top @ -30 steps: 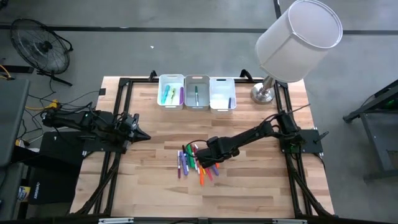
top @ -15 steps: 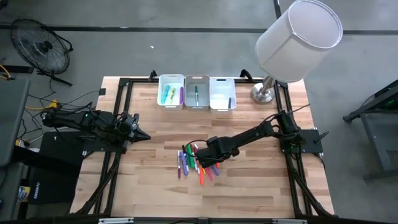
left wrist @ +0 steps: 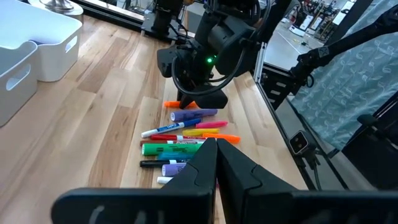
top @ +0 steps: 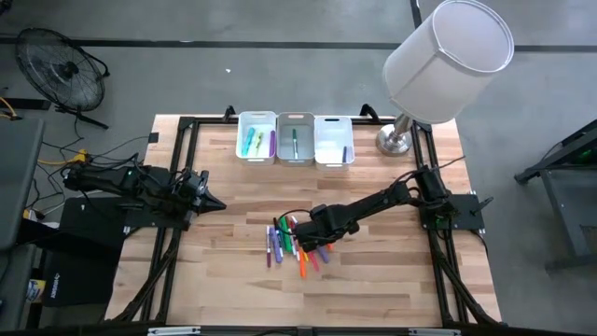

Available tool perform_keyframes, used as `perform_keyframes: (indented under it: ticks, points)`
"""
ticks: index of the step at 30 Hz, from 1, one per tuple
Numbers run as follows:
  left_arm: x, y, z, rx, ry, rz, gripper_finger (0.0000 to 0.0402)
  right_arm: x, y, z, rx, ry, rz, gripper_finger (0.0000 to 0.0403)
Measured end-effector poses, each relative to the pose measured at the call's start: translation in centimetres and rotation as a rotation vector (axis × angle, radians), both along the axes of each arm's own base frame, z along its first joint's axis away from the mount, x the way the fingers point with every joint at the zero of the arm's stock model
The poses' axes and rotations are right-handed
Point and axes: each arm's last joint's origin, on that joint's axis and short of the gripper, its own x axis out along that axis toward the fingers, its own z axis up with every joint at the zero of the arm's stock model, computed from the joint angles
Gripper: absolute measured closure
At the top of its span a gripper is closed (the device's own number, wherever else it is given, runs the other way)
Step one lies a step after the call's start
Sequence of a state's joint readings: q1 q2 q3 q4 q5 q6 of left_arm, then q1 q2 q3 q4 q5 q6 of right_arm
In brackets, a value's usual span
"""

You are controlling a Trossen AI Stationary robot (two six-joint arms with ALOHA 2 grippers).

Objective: Pick & Place Markers
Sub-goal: Put the right orange pen into the right white bin

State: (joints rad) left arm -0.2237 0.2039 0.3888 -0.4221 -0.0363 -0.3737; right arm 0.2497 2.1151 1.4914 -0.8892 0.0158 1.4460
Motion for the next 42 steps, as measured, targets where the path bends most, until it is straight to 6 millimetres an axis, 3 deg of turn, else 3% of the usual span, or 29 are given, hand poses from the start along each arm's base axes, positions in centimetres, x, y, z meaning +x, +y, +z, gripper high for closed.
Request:
perform_keyframes:
  ticks: [3, 33, 42]
  points:
    - [0.0, 0.0, 0.0, 0.000, 0.000, 0.000, 0.0399, 0.0, 0.0, 0.0, 0.003, 0.001, 0.016, 0.0375]
    - [-0.1, 0.0, -0.3, -0.015, 0.035, 0.010, 0.0399, -0.1, 0.0, 0.4, -0.014, -0.013, 0.060, 0.0375]
    - [0.0, 0.2, -0.3, -0.013, 0.031, 0.078, 0.0399, -0.3, -0.3, 2.4, -0.088, -0.074, 0.084, 0.0375]
